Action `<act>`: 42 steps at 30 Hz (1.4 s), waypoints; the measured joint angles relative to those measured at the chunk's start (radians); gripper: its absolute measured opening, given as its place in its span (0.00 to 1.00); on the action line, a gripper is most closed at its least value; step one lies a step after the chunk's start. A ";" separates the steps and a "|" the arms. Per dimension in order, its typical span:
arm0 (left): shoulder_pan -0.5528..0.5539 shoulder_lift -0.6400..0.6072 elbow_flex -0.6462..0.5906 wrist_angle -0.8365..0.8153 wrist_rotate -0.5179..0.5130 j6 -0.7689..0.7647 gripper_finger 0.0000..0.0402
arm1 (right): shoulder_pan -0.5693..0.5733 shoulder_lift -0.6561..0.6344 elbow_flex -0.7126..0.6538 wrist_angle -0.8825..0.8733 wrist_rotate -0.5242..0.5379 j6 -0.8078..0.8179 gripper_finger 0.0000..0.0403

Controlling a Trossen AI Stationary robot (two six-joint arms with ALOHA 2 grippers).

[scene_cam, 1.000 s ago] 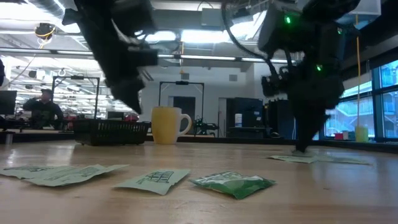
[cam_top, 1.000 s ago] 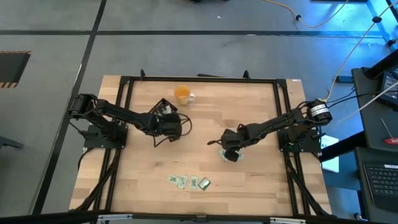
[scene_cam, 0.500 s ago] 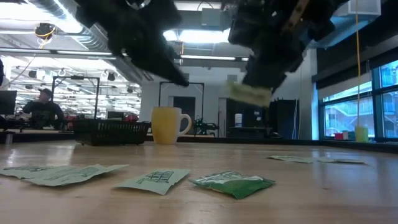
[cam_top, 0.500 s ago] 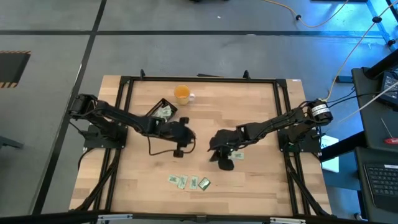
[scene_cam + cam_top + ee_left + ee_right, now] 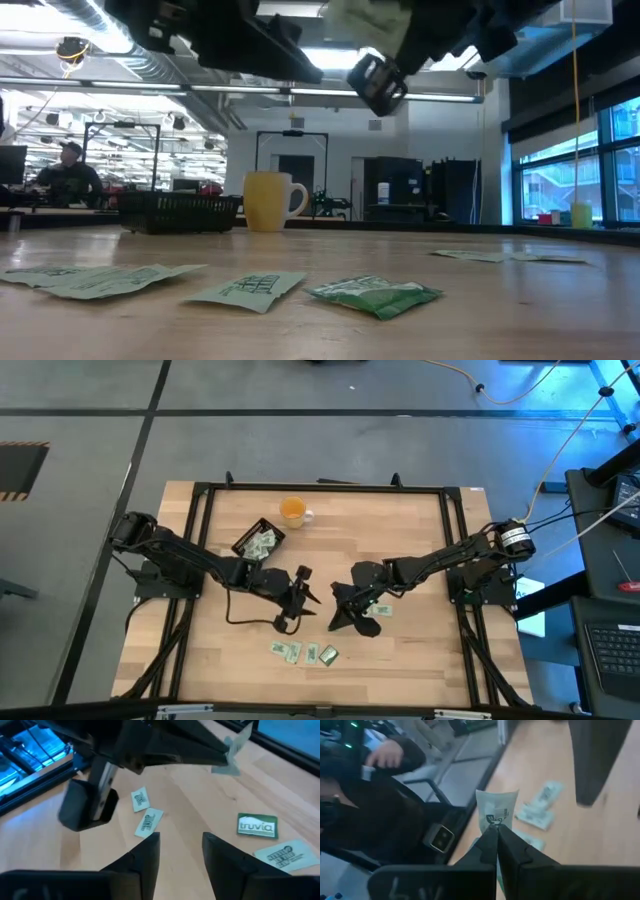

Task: Pick and place Stevia / Truvia into bins
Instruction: Put the green stevia packet into the black bin

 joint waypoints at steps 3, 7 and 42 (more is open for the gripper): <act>-0.015 0.000 0.000 0.017 -0.001 -0.004 0.36 | -0.005 -0.001 0.000 0.017 0.005 -0.001 0.01; -0.032 0.000 0.000 0.058 -0.001 -0.004 0.36 | -0.024 -0.001 0.000 0.017 0.051 -0.001 0.01; -0.049 0.000 0.000 0.036 -0.031 0.012 0.01 | -0.048 -0.003 0.003 -0.128 0.069 -0.056 0.10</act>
